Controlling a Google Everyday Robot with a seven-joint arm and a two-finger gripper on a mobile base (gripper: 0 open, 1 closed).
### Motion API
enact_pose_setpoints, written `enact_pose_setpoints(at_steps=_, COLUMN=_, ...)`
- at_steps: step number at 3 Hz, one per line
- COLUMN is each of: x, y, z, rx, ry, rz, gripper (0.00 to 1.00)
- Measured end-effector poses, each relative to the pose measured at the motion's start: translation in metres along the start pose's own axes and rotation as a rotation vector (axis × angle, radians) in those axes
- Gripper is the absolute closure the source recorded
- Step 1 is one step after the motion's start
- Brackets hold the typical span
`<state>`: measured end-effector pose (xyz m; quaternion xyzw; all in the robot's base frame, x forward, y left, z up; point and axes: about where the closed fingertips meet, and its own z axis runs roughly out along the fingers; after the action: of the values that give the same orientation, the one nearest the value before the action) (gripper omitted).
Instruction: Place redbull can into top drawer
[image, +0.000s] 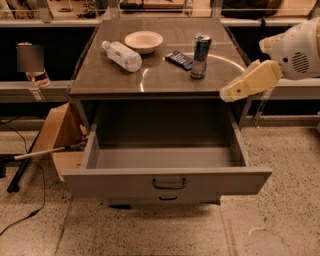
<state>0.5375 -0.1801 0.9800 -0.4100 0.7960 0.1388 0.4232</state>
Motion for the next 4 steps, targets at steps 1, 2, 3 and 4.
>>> enact_pose_setpoints(at_steps=1, x=0.006, y=-0.018, z=0.026, rx=0.043, ry=0.05, rz=0.029, gripper=0.0)
enact_pose_setpoints(at_steps=2, x=0.006, y=-0.018, z=0.026, rx=0.043, ry=0.05, rz=0.029, gripper=0.0)
enact_pose_setpoints(at_steps=3, x=0.004, y=-0.03, z=0.041, rx=0.044, ry=0.036, rz=0.037, gripper=0.0)
enact_pose_setpoints(at_steps=4, x=-0.002, y=-0.052, z=0.062, rx=0.047, ry=0.018, rz=0.034, gripper=0.0)
